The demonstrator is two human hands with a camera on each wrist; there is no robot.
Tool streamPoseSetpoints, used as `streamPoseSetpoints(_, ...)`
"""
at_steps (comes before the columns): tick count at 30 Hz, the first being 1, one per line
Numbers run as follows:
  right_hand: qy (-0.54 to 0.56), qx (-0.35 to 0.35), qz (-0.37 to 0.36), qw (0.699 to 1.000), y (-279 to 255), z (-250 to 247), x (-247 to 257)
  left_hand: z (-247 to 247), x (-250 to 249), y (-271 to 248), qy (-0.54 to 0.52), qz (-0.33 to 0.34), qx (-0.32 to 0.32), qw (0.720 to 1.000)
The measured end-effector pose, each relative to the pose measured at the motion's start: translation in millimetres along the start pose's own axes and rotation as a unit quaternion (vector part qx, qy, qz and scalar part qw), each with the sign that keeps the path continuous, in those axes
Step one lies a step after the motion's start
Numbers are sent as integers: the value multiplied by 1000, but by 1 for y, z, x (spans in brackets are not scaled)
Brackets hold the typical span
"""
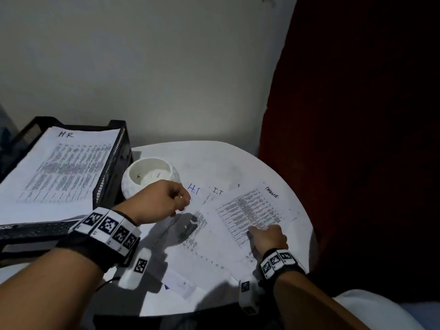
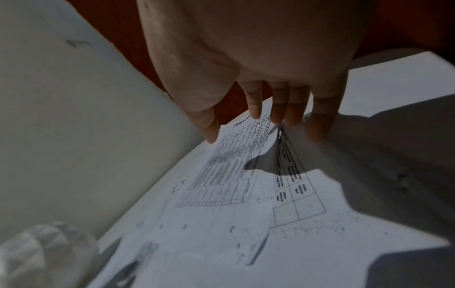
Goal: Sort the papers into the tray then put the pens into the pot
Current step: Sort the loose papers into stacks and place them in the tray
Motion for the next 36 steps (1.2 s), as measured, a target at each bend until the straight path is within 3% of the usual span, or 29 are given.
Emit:
streamPoseSetpoints(3, -71, -28, 24, 997, -7, -2, 2, -5, 8, 7, 6, -2, -13, 1000)
streamPoseSetpoints(11, -103, -74, 35, 991, 13, 18, 4, -10, 11, 14, -58, -7, -15, 998)
streamPoseSetpoints(17, 10, -89, -11, 996, 15, -1, -8, -8, 11, 14, -47, 2, -7, 999)
streamPoseSetpoints(22, 101, -127, -4, 987, 2, -20, -32, -8, 8, 11, -52, 6, -14, 999)
streamPoseSetpoints(25, 36, -76, -11, 996, -7, -24, -35, -6, 6, 10, -60, 11, -18, 998)
streamPoseSetpoints(29, -32, -63, -28, 997, -15, -34, -34, -3, 11, 9, -59, 8, -17, 998)
streamPoseSetpoints(36, 93, -101, -86, 987, -38, -53, -15, 3, 19, 0, -27, 3, -9, 1000)
Point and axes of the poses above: each hand's wrist, its own y-axis towards the middle knuckle, its own z-axis out of the palm, x = y × z, the point moved 7 cm from there along y, towards the middle knuckle, and after that the axes turned 4 degrees about y, right-handed, at the moved point
